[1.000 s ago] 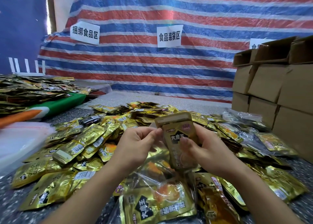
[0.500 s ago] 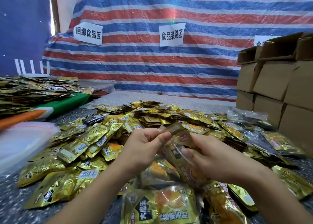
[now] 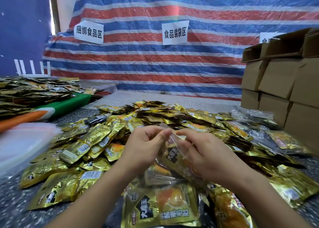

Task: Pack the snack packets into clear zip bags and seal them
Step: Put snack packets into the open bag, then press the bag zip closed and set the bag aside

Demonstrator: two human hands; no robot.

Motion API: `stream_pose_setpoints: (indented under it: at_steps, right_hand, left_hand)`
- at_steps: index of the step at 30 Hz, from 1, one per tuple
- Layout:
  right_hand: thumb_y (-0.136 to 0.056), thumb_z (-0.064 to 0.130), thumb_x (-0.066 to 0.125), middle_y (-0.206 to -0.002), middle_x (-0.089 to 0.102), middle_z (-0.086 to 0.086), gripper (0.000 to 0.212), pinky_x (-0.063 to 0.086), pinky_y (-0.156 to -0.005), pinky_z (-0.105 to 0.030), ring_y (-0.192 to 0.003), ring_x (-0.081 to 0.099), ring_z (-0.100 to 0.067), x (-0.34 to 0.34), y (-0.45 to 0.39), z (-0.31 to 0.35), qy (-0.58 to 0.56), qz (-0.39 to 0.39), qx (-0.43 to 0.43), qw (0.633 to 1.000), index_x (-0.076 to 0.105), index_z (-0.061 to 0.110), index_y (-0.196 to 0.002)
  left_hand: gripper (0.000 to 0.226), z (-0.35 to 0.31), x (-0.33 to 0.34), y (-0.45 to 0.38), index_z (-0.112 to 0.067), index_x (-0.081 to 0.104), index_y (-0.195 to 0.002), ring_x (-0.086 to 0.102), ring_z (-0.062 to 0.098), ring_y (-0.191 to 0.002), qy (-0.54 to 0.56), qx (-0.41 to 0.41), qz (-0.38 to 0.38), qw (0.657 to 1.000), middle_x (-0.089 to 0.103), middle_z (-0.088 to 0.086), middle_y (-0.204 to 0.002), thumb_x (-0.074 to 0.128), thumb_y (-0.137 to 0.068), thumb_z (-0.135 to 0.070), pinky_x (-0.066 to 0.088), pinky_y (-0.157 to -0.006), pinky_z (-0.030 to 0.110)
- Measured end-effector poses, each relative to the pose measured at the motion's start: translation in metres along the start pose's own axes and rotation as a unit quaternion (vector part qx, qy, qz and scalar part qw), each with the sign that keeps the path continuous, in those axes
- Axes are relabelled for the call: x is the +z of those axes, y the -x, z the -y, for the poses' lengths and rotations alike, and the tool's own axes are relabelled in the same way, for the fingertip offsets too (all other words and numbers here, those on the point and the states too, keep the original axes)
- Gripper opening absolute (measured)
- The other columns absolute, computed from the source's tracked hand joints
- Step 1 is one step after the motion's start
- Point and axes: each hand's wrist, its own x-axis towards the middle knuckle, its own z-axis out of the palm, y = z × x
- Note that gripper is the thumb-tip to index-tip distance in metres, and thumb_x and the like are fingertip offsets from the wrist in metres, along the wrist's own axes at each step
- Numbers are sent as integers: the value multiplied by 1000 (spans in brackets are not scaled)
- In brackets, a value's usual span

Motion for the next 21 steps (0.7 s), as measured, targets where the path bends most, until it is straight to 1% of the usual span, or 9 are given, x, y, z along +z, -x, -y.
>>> stream_pose_setpoints:
  at_steps: [2, 4, 6, 8, 11, 14, 17, 19, 21]
  right_hand:
    - [-93, 65, 23, -81, 68, 13, 49, 52, -71, -38, -77, 63, -4, -3, 1, 1, -43, -44, 21, 998, 55, 33, -111]
    - [-89, 70, 31, -81, 69, 17, 49, 55, -67, -37, -75, 65, 1, -8, 4, 1, -71, -41, 28, 996, 59, 33, -107]
    - [-93, 50, 48, -93, 71, 14, 34, 57, -73, -39, -84, 67, -4, -8, 4, -1, -54, -32, 2, 998, 67, 28, -112]
    - [-95, 22, 54, -94, 73, 9, 24, 55, -74, -40, -84, 67, -11, -5, 2, -4, -32, -74, -30, 996, 72, 20, -110]
    - [-89, 14, 60, -87, 74, 7, 17, 50, -78, -42, -77, 67, -12, -1, 1, -4, -14, -164, -60, 985, 75, 15, -97]
    - [-86, 11, 67, -89, 75, 6, 12, 45, -81, -41, -80, 65, -11, 4, -2, -2, 4, -226, -74, 971, 76, 14, -95]
    - [-86, 18, 70, -94, 68, 15, 14, 46, -84, -35, -89, 62, -7, 5, -4, -1, -47, -270, -61, 960, 74, 16, -99]
    - [-91, 38, 67, -106, 58, 25, 23, 46, -86, -20, -102, 57, 2, 2, -4, -1, -126, -240, 23, 962, 62, 30, -112]
    - [-81, 61, 63, -117, 54, 22, 52, 48, -83, -19, -108, 54, 2, 0, -4, -3, -204, -174, 149, 952, 49, 38, -125]
  left_hand:
    - [37, 0, -2, -1, -12, 72, -65, 64, 12, -52, 45, -28, -27, 998, 69, 5, -59, 62, -77, -45, 48, -46, 22]
    - [43, 0, -5, -2, -5, 70, -74, 65, 25, -54, 83, -63, -45, 994, 69, 21, -68, 63, -76, -48, 52, -47, 33]
    - [43, -2, -6, -2, -6, 71, -77, 66, 29, -54, 106, -87, -51, 989, 70, 24, -72, 63, -76, -49, 54, -45, 37]
    - [42, -4, -8, -3, -8, 72, -78, 67, 28, -52, 116, -100, -47, 987, 71, 23, -72, 63, -77, -49, 54, -44, 37]
    - [40, -6, -11, -2, -14, 74, -77, 69, 25, -54, 109, -107, -30, 988, 73, 16, -70, 62, -75, -52, 54, -44, 32]
    - [38, -9, -10, -2, -18, 77, -75, 68, 22, -51, 98, -92, -29, 991, 72, 17, -68, 61, -77, -52, 51, -43, 25]
    - [37, -10, -11, -4, -11, 77, -72, 69, 22, -56, 170, -97, -49, 980, 73, 18, -71, 61, -82, -43, 54, -48, 26]
    - [39, -11, -12, -5, -9, 75, -68, 66, 22, -56, 200, -91, -66, 973, 71, 19, -72, 59, -85, -41, 54, -49, 29]
    - [38, -12, -14, -6, -11, 74, -65, 65, 24, -59, 217, -84, -88, 968, 71, 19, -73, 60, -84, -41, 55, -53, 30]
